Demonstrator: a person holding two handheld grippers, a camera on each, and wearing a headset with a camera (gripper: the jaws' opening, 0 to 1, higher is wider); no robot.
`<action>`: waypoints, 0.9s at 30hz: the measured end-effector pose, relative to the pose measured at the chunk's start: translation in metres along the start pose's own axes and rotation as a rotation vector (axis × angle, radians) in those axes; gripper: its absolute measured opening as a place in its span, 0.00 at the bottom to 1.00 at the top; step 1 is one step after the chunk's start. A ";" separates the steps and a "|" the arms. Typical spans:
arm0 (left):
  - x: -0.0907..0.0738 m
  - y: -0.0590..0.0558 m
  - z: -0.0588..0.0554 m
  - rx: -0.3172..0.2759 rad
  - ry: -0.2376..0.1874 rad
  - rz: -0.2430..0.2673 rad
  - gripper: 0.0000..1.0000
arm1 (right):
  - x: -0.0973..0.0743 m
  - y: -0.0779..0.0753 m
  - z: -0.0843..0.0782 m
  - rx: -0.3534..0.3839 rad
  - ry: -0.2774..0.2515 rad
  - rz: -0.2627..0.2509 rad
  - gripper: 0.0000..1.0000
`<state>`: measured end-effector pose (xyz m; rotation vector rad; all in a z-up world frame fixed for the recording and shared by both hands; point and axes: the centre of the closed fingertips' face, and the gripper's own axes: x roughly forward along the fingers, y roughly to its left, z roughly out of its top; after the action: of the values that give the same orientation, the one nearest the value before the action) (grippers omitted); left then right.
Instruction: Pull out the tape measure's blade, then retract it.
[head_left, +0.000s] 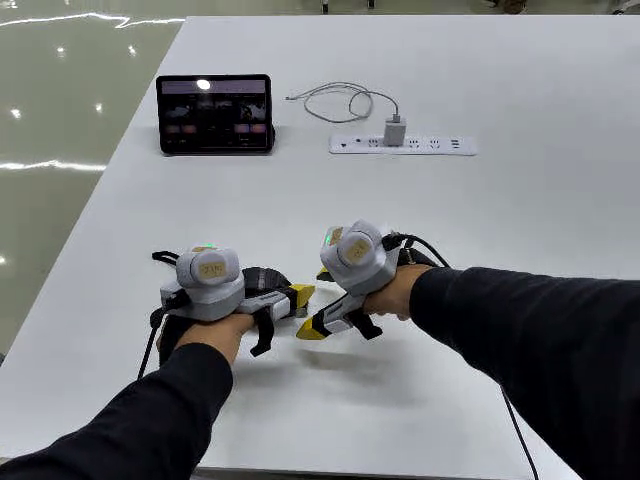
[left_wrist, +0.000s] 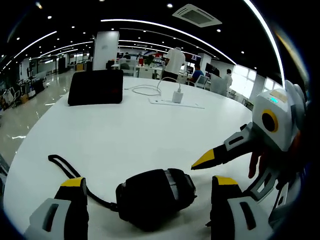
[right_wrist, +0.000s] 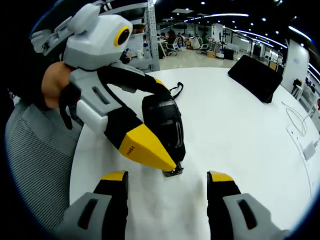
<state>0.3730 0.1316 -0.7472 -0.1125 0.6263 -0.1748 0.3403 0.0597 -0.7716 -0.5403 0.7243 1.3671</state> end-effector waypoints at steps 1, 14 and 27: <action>-0.001 -0.001 0.000 0.001 -0.003 -0.005 1.00 | -0.002 0.000 -0.001 0.014 0.002 0.001 0.61; -0.019 0.003 -0.006 0.081 0.023 -0.105 1.00 | -0.022 -0.004 0.001 0.118 -0.051 -0.089 0.84; -0.041 -0.003 -0.020 0.110 0.065 -0.248 1.00 | -0.056 -0.012 -0.015 0.213 -0.143 -0.188 1.00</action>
<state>0.3281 0.1360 -0.7397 -0.0788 0.6649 -0.4532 0.3475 0.0092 -0.7409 -0.3297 0.6753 1.1258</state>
